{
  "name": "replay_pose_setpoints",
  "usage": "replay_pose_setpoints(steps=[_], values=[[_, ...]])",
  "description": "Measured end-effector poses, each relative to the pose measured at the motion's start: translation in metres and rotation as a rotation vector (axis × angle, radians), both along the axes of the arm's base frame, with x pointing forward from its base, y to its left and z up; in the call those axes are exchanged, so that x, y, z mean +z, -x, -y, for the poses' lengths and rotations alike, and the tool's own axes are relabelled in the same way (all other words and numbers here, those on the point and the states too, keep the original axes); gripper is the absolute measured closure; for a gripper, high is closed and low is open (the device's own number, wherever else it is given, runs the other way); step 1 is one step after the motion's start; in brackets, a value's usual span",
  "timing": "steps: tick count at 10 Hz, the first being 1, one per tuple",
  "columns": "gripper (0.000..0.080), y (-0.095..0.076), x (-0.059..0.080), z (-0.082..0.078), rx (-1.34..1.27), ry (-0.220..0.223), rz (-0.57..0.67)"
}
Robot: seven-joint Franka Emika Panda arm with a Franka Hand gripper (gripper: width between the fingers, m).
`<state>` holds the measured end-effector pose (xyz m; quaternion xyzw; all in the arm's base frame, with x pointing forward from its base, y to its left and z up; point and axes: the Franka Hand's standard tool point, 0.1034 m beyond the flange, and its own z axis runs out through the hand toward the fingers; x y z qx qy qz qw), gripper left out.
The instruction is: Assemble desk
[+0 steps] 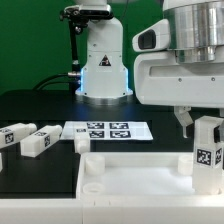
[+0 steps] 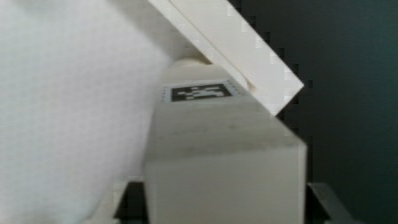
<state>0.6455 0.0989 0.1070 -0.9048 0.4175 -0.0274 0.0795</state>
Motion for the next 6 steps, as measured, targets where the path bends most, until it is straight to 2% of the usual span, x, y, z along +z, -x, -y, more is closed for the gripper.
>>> replay_pose_setpoints(steps=[3, 4, 5, 6], values=[[0.0506, 0.0021, -0.0008, 0.0013, -0.403, -0.047, -0.051], [0.0506, 0.0041, -0.0011, -0.0012, -0.618, -0.084, -0.07], [0.0505, 0.0057, -0.0011, 0.0011, -0.728, -0.105, -0.079], [0.0505, 0.0058, -0.0011, 0.0014, -0.753, -0.108, -0.083]])
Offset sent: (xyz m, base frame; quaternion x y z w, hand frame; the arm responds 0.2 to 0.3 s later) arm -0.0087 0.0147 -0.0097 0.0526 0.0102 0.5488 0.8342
